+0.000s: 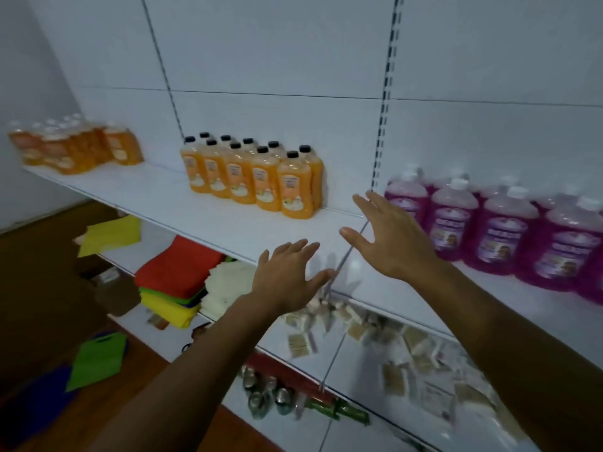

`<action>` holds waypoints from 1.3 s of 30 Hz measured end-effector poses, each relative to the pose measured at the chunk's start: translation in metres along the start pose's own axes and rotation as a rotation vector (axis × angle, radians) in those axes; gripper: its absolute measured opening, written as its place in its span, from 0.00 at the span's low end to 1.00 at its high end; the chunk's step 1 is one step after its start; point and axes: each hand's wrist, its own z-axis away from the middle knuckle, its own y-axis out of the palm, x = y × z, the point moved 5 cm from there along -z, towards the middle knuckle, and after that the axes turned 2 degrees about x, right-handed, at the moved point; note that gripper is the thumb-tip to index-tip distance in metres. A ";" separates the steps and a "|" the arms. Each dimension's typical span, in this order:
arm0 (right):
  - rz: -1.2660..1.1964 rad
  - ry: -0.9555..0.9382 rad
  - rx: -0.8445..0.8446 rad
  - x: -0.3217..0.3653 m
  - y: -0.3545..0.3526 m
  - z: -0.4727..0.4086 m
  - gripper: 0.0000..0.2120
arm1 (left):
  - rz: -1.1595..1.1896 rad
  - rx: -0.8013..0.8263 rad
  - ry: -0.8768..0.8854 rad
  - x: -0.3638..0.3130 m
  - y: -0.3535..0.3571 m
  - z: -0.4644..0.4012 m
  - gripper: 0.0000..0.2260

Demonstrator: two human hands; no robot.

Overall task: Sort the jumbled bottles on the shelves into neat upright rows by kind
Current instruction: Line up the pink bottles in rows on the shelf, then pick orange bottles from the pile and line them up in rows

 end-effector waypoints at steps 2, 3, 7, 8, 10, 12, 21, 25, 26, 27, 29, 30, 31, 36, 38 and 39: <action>-0.020 -0.022 0.012 0.042 0.017 -0.019 0.34 | -0.009 -0.018 -0.036 0.048 -0.015 0.012 0.32; -0.038 -0.035 0.015 0.062 0.025 -0.029 0.33 | -0.014 -0.026 -0.052 0.069 -0.022 0.017 0.32; -0.068 -0.100 0.042 0.133 0.058 -0.071 0.32 | -0.037 -0.075 -0.116 0.146 -0.051 0.023 0.32; -0.074 -0.113 0.052 0.149 0.066 -0.083 0.32 | -0.042 -0.083 -0.135 0.165 -0.057 0.022 0.32; -0.079 -0.142 0.074 0.179 0.083 -0.107 0.32 | -0.051 -0.087 -0.178 0.202 -0.062 0.019 0.32; -0.069 -0.177 0.090 0.206 0.105 -0.133 0.32 | -0.058 -0.085 -0.227 0.238 -0.063 0.015 0.32; -0.126 -0.337 0.171 0.327 0.196 -0.289 0.33 | -0.094 -0.082 -0.406 0.405 -0.086 -0.040 0.31; -0.130 -0.396 0.187 0.382 0.227 -0.355 0.33 | -0.107 -0.146 -0.462 0.479 -0.109 -0.068 0.31; -0.121 -0.407 0.195 0.394 0.235 -0.370 0.33 | -0.112 -0.154 -0.476 0.498 -0.113 -0.074 0.31; -0.114 -0.414 0.203 0.404 0.243 -0.383 0.32 | -0.115 -0.152 -0.490 0.515 -0.116 -0.078 0.31; -0.110 -0.416 0.217 0.422 0.262 -0.412 0.32 | -0.107 -0.161 -0.519 0.549 -0.122 -0.085 0.31; -0.107 -0.409 0.225 0.431 0.274 -0.426 0.32 | -0.101 -0.178 -0.529 0.568 -0.127 -0.089 0.31; -0.101 -0.399 0.234 0.440 0.286 -0.439 0.32 | -0.095 -0.201 -0.531 0.587 -0.132 -0.094 0.32; -0.033 -0.318 0.289 0.490 0.359 -0.489 0.34 | -0.083 -0.253 -0.472 0.684 -0.164 -0.136 0.32; -0.019 -0.275 0.272 0.509 0.382 -0.509 0.34 | -0.078 -0.280 -0.423 0.723 -0.179 -0.157 0.32; -0.022 -0.240 0.266 0.517 0.392 -0.520 0.34 | -0.065 -0.284 -0.398 0.743 -0.185 -0.169 0.32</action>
